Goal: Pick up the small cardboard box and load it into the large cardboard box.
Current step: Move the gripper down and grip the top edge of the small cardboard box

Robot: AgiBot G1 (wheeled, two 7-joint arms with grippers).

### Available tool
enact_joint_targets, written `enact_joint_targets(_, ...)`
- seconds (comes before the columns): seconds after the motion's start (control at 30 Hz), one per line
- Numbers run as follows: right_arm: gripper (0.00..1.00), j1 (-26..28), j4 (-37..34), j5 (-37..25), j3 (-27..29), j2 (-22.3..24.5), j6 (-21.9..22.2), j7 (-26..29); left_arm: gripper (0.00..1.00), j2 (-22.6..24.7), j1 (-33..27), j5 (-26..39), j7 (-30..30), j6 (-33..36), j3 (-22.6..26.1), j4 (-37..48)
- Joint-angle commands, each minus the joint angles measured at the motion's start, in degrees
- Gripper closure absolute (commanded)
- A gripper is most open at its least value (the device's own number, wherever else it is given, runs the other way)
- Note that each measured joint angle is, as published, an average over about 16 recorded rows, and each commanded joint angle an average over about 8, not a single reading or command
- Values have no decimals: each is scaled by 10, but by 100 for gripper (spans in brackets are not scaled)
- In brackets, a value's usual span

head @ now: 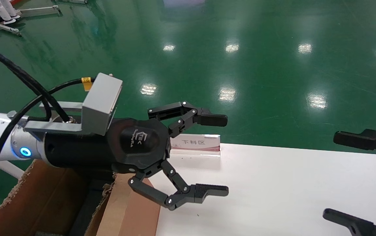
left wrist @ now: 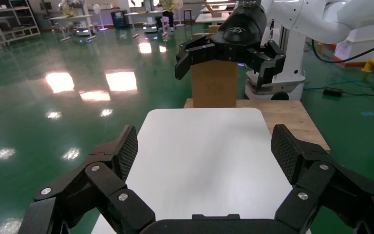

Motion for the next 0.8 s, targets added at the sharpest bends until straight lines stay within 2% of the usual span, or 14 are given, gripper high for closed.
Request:
enact_joint_targets(0.03,0,0,0,0,0,0,0,0,0,0,0,0,0,0,0,0)
enact_joint_targets(0.8,0,0,0,0,0,0,0,0,0,0,0,0,0,0,0,0)
